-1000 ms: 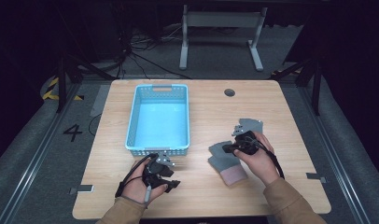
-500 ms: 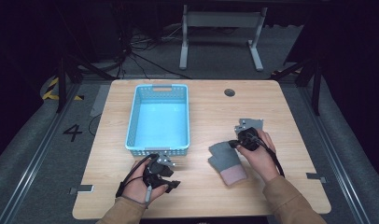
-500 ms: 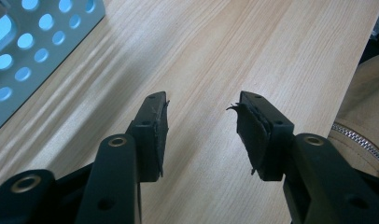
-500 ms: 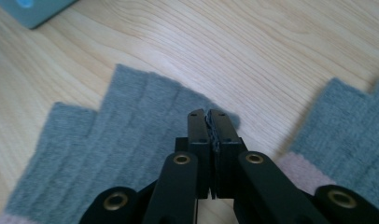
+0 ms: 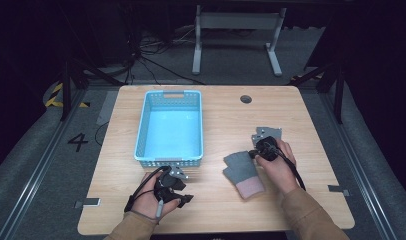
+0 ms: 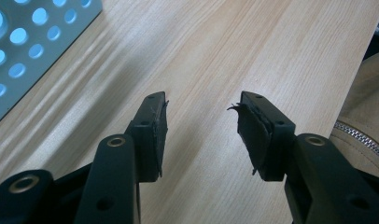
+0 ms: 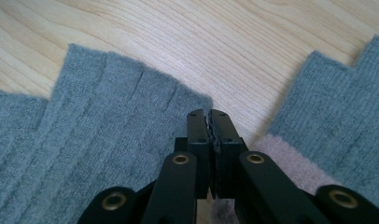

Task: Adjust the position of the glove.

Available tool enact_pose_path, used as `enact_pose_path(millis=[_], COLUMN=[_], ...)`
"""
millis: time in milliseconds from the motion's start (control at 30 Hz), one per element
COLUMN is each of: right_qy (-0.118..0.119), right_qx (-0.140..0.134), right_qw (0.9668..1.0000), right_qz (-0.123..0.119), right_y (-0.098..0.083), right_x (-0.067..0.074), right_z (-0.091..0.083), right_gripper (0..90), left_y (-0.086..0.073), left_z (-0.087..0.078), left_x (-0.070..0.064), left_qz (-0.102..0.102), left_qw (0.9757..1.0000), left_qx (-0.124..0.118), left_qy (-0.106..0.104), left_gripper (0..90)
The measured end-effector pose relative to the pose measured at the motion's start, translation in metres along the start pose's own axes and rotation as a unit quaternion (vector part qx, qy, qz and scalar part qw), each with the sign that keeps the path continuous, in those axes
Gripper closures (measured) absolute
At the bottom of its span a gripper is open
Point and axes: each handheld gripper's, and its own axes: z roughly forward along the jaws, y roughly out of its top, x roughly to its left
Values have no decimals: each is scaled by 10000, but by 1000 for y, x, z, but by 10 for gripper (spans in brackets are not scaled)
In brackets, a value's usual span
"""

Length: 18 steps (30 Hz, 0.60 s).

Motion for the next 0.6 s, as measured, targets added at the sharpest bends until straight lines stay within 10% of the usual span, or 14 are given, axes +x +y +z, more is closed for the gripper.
enact_pose_path(millis=[600], right_qy=[359], right_qx=[-8], right_qw=[9985], right_qz=[-403], right_y=[8], right_x=[20], right_z=[8], right_gripper=[890], left_y=[0], left_z=[3], left_x=[0], left_qz=[-25], left_qw=[10000], left_qx=[57], left_qy=[29], left_gripper=[519])
